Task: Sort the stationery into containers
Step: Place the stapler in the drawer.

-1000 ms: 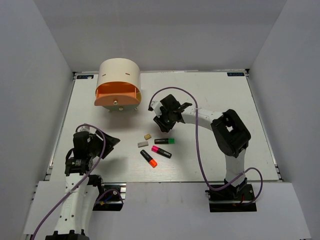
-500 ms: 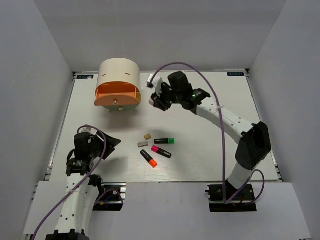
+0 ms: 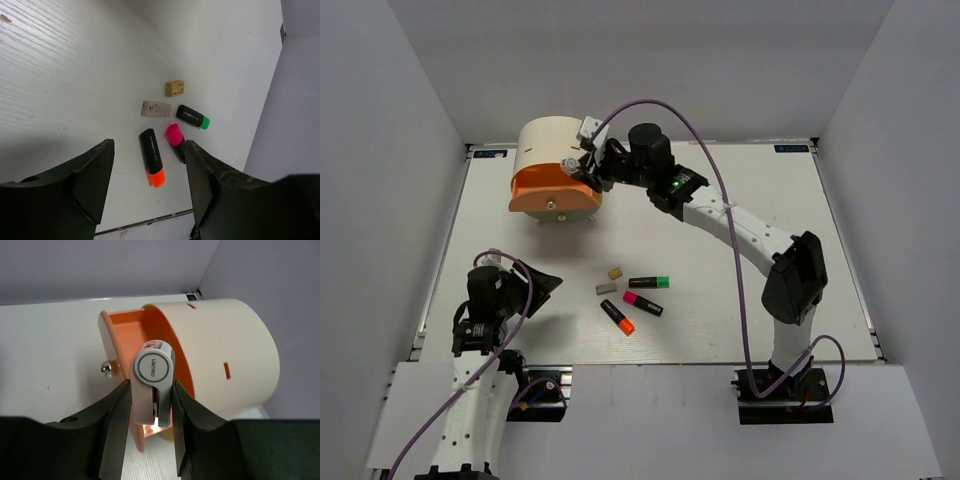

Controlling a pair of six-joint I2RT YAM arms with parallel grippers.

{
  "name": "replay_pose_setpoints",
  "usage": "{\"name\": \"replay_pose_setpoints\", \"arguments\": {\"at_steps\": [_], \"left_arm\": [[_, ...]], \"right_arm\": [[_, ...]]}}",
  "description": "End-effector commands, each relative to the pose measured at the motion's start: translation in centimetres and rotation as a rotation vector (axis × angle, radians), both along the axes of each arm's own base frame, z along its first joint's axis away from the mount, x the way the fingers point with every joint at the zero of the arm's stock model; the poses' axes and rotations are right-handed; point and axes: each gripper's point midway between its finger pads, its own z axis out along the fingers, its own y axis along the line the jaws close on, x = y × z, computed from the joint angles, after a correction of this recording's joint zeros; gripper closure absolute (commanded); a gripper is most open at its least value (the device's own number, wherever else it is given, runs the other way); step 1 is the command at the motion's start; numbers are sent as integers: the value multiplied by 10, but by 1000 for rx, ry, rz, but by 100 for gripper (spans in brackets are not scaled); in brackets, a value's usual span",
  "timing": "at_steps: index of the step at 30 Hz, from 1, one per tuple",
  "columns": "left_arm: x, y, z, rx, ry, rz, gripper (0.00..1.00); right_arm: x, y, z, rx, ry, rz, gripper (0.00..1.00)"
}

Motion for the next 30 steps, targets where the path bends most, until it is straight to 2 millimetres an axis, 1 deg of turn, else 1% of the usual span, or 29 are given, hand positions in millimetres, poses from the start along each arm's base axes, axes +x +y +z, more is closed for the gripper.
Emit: {"name": "replay_pose_setpoints", "arguments": {"at_steps": [1, 4, 5, 6, 8, 9, 11, 12, 13, 14, 15, 17, 18, 19, 20, 21, 22, 23, 24, 26, 28, 29, 30], "left_arm": [[0, -3, 1, -10, -17, -15, 31], [0, -3, 3, -17, -23, -10, 31], [0, -3, 3, -17, -23, -9, 31], [0, -3, 3, -17, -23, -9, 31], [0, -3, 3, -17, -23, -9, 31], [0, -3, 3, -17, -23, -9, 31], [0, -3, 3, -17, -23, -9, 31], [1, -3, 5, -16, -32, -10, 31], [1, -3, 5, -16, -32, -10, 31], [3, -3, 7, -16, -44, -10, 31], [2, -5, 8, -22, -45, -18, 31], [7, -6, 12, -27, -69, -28, 31], [7, -10, 14, -41, -73, -49, 30], [7, -11, 15, -40, -80, -63, 30], [10, -13, 20, -45, -106, -73, 28], [10, -16, 21, -57, -108, -92, 28], [11, -18, 22, -64, -111, -103, 27], [14, -19, 27, -67, -139, -113, 27], [14, -22, 29, -76, -143, -127, 26], [15, -23, 29, -75, -147, -142, 24], [18, -24, 36, -77, -171, -151, 24], [18, -24, 36, -78, -171, -151, 24], [21, -24, 40, -68, -187, -157, 24]], "right_arm": [[-3, 21, 66, 194, -99, 30, 68], [1, 36, 67, 226, -93, 29, 68], [5, 39, 60, 220, -80, 21, 68], [5, 45, 60, 230, -67, 24, 68], [11, 50, 55, 234, -51, 12, 66], [13, 53, 50, 232, -36, 8, 62], [17, 56, 45, 229, -30, 6, 59], [19, 60, 38, 223, -23, 1, 57], [21, 61, 36, 224, -23, -4, 57], [22, 62, 37, 227, -26, -5, 56], [25, 65, 32, 221, -22, -7, 55], [27, 66, 33, 221, -30, -8, 53], [27, 67, 32, 220, -30, -10, 52], [28, 68, 28, 214, -24, -10, 48], [30, 68, 25, 209, -23, -12, 46], [30, 69, 25, 209, -27, -10, 45], [30, 69, 26, 209, -31, -7, 40], [34, 72, 16, 194, -26, -11, 39], [32, 71, 20, 197, -30, -9, 39], [31, 71, 20, 195, -30, -6, 37], [35, 69, 21, 197, -33, -13, 37], [31, 69, 27, 204, -39, -8, 37], [31, 65, 33, 213, -43, -11, 40]]}}
